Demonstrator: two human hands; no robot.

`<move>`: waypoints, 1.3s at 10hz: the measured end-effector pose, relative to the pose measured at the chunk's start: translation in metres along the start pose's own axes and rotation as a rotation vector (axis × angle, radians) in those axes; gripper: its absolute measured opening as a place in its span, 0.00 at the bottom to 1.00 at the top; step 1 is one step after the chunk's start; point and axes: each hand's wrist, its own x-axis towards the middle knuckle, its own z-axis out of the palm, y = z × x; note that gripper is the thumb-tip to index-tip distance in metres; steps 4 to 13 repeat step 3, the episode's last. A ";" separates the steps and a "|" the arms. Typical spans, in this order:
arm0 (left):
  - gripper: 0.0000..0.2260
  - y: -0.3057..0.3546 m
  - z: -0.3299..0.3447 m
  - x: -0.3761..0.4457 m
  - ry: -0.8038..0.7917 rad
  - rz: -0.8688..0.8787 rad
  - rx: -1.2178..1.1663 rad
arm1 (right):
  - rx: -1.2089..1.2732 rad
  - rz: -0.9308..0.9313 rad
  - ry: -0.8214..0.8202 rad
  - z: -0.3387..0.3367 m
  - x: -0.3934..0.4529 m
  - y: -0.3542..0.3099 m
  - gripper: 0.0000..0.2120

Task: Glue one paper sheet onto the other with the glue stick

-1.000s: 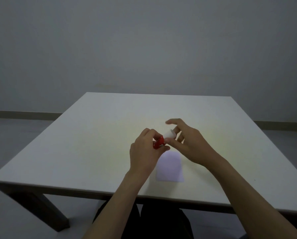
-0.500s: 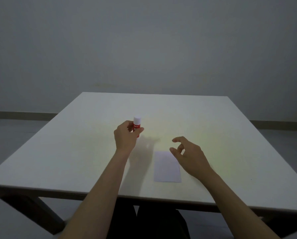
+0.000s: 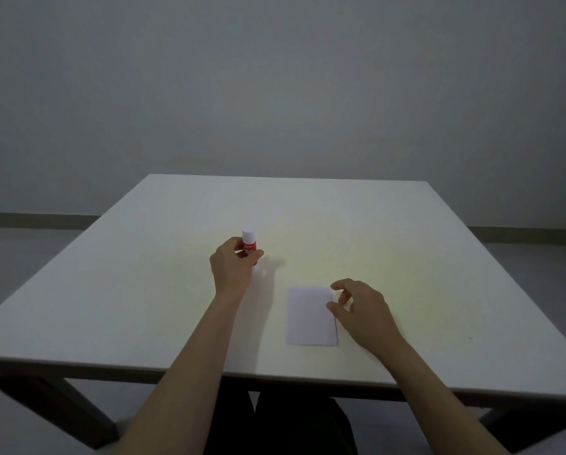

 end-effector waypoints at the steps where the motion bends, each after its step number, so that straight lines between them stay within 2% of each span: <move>1: 0.10 -0.005 0.000 0.000 -0.022 0.003 0.016 | -0.016 -0.013 0.000 0.001 -0.003 -0.003 0.15; 3: 0.28 -0.008 -0.002 -0.010 -0.057 -0.024 -0.085 | -0.016 -0.027 0.000 0.002 -0.011 -0.007 0.15; 13: 0.28 -0.008 -0.002 -0.010 -0.057 -0.024 -0.085 | -0.016 -0.027 0.000 0.002 -0.011 -0.007 0.15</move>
